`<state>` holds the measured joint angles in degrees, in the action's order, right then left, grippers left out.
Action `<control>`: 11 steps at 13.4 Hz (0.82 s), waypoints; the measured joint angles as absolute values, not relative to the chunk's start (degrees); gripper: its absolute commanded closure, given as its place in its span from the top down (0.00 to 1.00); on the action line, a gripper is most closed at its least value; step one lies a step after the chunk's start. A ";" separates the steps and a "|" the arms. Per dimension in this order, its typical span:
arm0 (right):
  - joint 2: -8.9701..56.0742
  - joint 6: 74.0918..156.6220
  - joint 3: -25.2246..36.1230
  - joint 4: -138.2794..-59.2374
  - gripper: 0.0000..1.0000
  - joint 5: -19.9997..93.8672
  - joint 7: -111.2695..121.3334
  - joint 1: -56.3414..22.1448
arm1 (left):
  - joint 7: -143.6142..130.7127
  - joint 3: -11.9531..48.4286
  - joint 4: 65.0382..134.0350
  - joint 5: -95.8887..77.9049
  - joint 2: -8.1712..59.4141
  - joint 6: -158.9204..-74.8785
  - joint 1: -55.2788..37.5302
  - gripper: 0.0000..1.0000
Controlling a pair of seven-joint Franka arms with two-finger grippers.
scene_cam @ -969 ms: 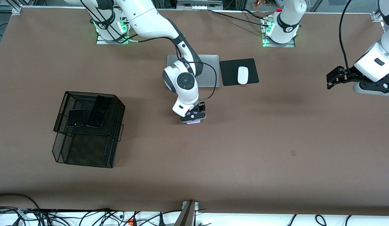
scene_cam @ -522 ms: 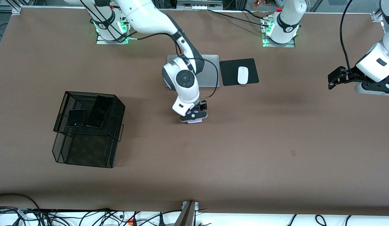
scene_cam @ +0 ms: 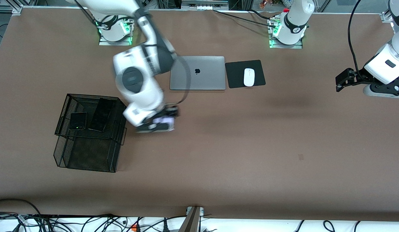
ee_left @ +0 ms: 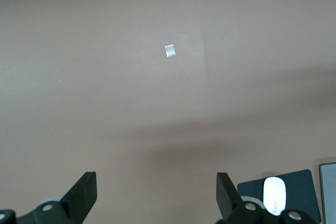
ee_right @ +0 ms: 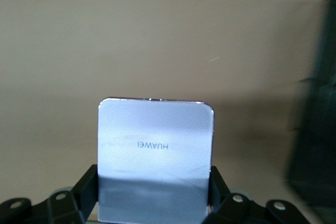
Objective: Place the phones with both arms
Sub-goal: 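Carry the white phone with the right gripper and lower it into the basket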
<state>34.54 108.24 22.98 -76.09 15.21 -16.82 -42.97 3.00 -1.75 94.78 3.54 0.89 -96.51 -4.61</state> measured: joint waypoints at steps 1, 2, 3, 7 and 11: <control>34.71 107.41 24.51 -75.31 0.00 15.20 -13.80 -40.79 | 2.98 -1.74 94.78 3.54 0.89 -96.51 -4.61 1.00; 34.88 107.00 25.50 -74.84 0.00 15.19 -10.35 -38.25 | 2.96 -1.72 94.77 3.54 0.89 -96.51 -4.60 1.00; 35.09 106.91 25.90 -74.68 0.00 15.13 -6.79 -35.61 | 2.95 -1.71 94.77 3.54 0.89 -96.51 -4.60 1.00; 37.84 108.20 26.13 -72.77 0.00 15.07 6.03 -25.37 | 2.95 -1.69 94.77 3.54 0.89 -96.51 -4.59 1.00; 43.49 112.34 25.74 -70.96 0.00 15.13 13.99 -19.21 | 2.95 -1.66 94.77 3.54 0.89 -96.49 -4.60 1.00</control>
<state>43.49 112.34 25.74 -70.96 15.13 13.99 -19.21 2.95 -1.66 94.77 3.54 0.89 -96.49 -4.60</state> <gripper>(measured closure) 0.159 0.000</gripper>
